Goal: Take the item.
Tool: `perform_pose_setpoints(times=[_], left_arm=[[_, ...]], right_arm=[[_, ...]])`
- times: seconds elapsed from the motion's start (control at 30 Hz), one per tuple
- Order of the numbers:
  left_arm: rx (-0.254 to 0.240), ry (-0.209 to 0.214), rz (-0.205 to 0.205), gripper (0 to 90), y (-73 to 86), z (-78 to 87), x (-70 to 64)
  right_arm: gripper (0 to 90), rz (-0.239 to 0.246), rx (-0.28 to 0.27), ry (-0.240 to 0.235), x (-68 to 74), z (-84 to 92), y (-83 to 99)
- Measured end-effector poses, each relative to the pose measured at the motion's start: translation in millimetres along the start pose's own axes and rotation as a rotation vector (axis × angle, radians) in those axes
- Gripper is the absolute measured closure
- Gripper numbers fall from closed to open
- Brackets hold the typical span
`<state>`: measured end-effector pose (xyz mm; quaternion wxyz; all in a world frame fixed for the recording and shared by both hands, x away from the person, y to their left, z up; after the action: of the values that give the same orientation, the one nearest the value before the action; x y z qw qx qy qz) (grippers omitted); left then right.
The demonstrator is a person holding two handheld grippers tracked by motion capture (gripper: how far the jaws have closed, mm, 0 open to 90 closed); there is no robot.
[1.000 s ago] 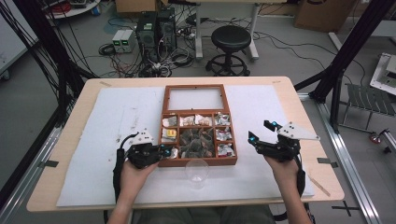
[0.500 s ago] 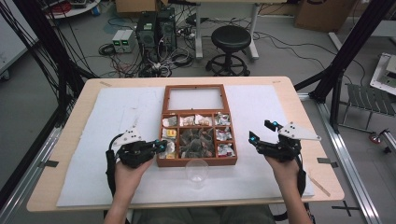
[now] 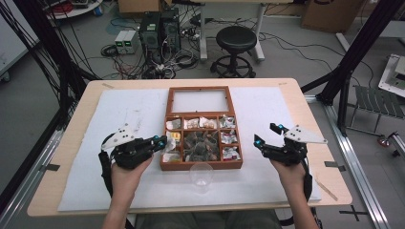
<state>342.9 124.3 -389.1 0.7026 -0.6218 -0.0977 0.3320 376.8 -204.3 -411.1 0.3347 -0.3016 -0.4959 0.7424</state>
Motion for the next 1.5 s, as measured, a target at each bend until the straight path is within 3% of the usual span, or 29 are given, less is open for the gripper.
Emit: perform_pose_setpoints(times=[0.53,0.9,1.1,1.27,1.5], left_arm=[[-0.087,0.044,-0.057,88.5,-42.8,7.8,-35.0],[-0.129,0.101,-0.082,88.5,-75.5,10.7,-74.3],[-0.121,0.157,-0.086,88.5,-78.6,6.0,-96.2],[-0.108,0.181,-0.094,88.4,-74.0,1.9,-107.2],[-0.080,0.189,-0.088,88.4,-59.6,-6.0,-111.5]], right_arm=[[26.2,0.002,-0.001,-0.006,2.7,0.4,-0.7],[26.2,0.003,-0.004,-0.007,3.8,0.8,-1.9],[26.2,0.004,-0.007,-0.007,3.7,2.2,-3.0],[26.2,0.004,-0.014,-0.005,3.1,3.6,-4.2],[26.2,0.008,-0.014,-0.006,3.4,3.7,-4.2]])
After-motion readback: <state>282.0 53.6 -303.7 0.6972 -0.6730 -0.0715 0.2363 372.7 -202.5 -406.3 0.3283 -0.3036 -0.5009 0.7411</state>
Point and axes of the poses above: each handheld gripper's, and its own axes: z roughly backward along the jaws, y roughly out of its underside, x roughly to its left, the point moved 10 cm from there along -z, roughly forward along the jaws, and after that the axes turned 7 degrees about z, right-handed, at the moved point
